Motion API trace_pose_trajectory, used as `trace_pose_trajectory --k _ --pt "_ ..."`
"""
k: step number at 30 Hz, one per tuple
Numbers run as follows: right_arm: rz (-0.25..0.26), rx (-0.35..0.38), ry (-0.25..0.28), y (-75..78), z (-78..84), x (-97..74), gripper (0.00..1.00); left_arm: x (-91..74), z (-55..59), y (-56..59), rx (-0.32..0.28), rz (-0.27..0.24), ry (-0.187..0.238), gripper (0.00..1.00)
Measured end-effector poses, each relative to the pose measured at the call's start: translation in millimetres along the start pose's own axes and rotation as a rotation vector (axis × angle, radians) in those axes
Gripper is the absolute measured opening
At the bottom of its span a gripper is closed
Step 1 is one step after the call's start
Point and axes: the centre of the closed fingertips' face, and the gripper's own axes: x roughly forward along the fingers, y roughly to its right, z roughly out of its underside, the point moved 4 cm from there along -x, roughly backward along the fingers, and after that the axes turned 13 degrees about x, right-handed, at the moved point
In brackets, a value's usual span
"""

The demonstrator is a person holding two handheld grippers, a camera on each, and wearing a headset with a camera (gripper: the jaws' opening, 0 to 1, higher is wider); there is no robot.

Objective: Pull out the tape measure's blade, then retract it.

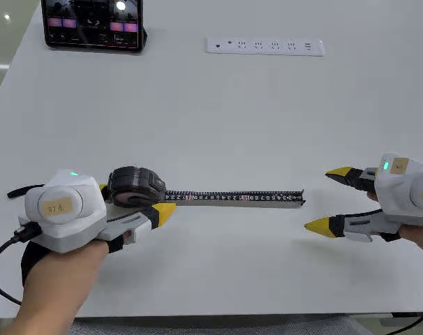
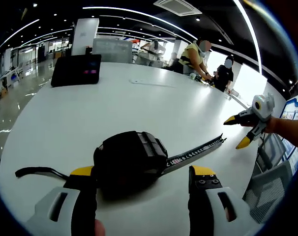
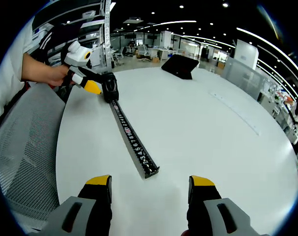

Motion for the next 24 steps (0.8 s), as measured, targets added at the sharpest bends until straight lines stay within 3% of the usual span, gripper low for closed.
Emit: trace_pose_trajectory --k 14,24 --pt "-0.032 -0.037 -0.037 7.9 0.8 6.7 0.54 6.7 -2.9 -3.2 -0.062 -0.077 -0.003 0.69" --pt "-0.044 -0.053 -0.033 11.5 -2.5 8.3 0.48 11.9 -4.3 -4.2 -0.096 -0.142 -0.006 0.68"
